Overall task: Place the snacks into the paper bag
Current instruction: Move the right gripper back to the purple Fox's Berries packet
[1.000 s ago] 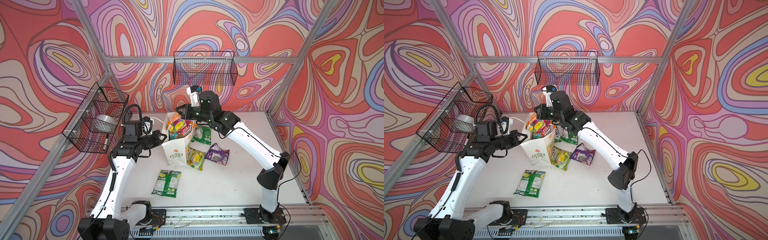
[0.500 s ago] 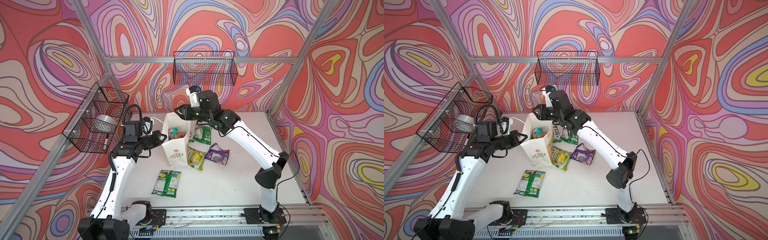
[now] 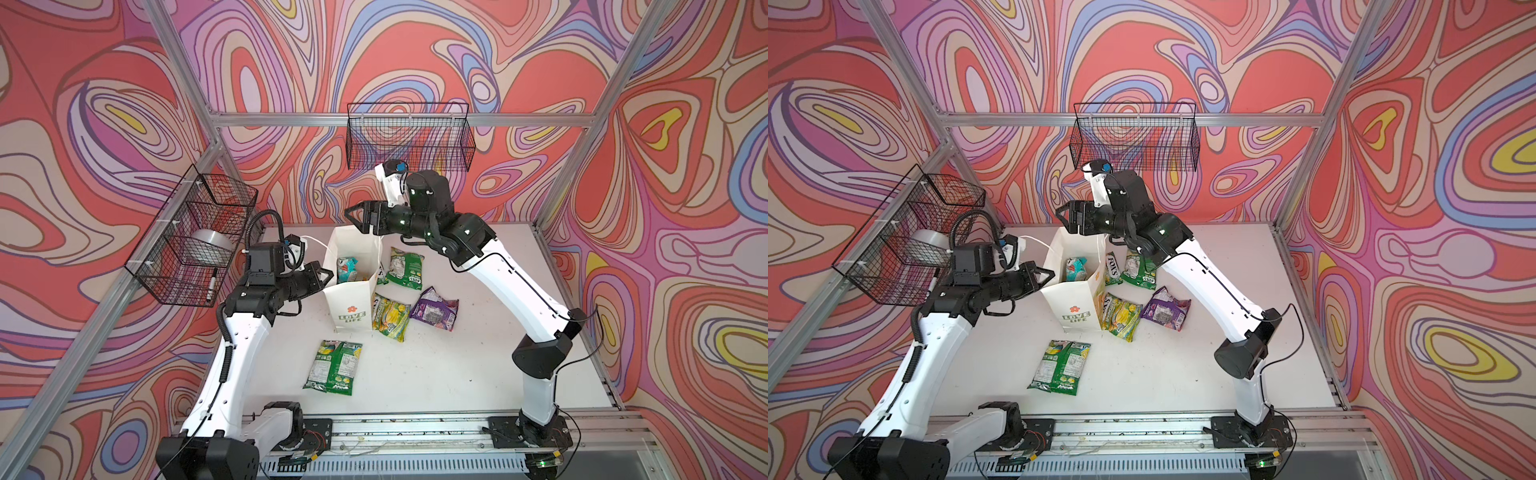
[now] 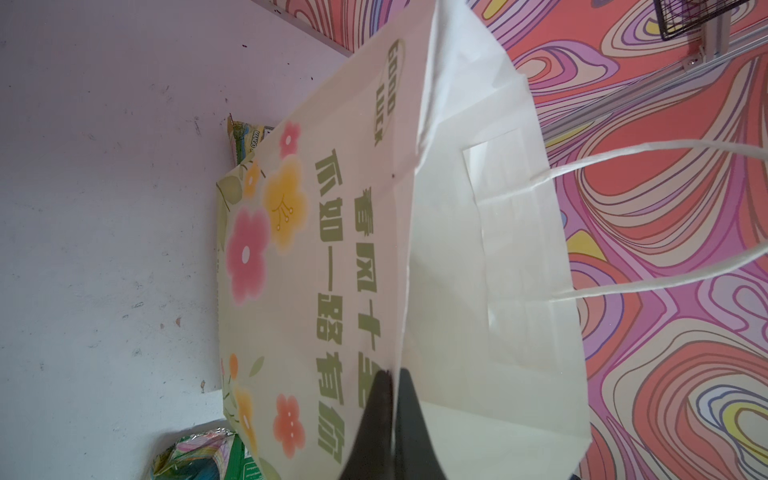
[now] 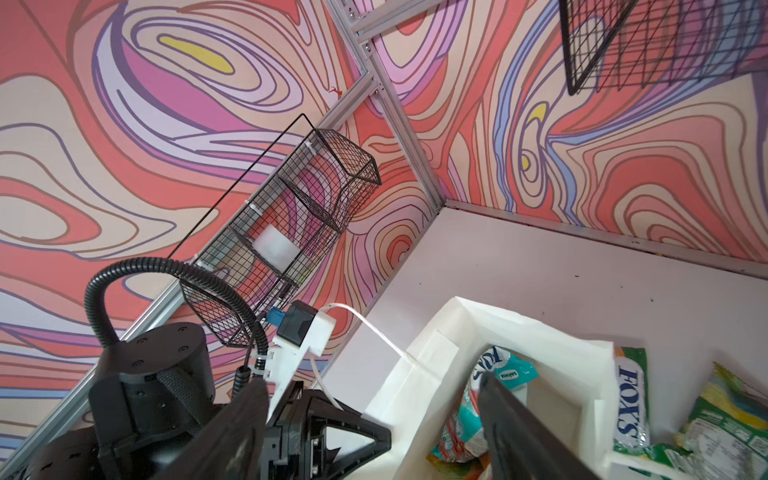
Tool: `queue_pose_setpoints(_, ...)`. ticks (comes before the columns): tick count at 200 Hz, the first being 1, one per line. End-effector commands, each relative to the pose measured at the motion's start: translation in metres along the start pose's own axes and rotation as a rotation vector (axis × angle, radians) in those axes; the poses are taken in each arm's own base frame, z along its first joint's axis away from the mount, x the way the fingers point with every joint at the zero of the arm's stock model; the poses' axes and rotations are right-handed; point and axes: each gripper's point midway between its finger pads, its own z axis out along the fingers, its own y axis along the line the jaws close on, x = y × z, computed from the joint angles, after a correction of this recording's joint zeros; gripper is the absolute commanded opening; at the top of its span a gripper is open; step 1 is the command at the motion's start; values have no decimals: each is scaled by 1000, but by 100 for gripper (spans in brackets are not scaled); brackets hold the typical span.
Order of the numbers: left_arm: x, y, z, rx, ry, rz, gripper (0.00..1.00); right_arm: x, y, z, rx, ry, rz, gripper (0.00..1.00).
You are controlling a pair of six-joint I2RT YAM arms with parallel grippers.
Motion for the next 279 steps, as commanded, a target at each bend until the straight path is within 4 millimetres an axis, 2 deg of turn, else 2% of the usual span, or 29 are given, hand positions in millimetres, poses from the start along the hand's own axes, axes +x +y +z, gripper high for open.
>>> queue_pose_setpoints(1,-14,-12,-6,40,-55,38,0,-20,-1,-45,88,-67,-69,89)
queue_pose_setpoints(11,-14,-11,-5,38,-54,38,0,-15,-14,-51,154,-61,-75,92)
queue_pose_setpoints(17,-14,-11,-5,36,-52,36,0,-18,-17,-67,181,-77,-79,94)
queue_pose_setpoints(46,-14,-10,-6,33,-53,37,0,2,-60,-100,330,-57,-30,98)
queue_pose_setpoints(68,-14,-8,-5,26,-54,36,0,23,-115,-133,460,-39,79,98)
queue_pose_setpoints(91,-14,-8,-5,27,-49,33,0,49,-168,-177,588,-51,201,98)
queue_pose_setpoints(115,-14,-7,-5,23,-51,32,0,83,-208,-208,677,-47,307,98)
queue_pose_setpoints(138,-14,-6,-3,24,-42,29,0,128,-237,-208,688,23,415,98)
queue_pose_setpoints(170,-15,-6,-4,23,-50,31,0,191,-265,-190,630,118,548,98)
queue_pose_setpoints(181,-14,-6,-4,24,-47,28,0,208,-273,-185,611,139,597,98)
queue_pose_setpoints(244,-13,-4,1,36,-32,13,0,268,-306,-180,675,225,715,98)
queue_pose_setpoints(279,-13,-4,1,34,-32,11,0,285,-311,-173,651,235,754,98)
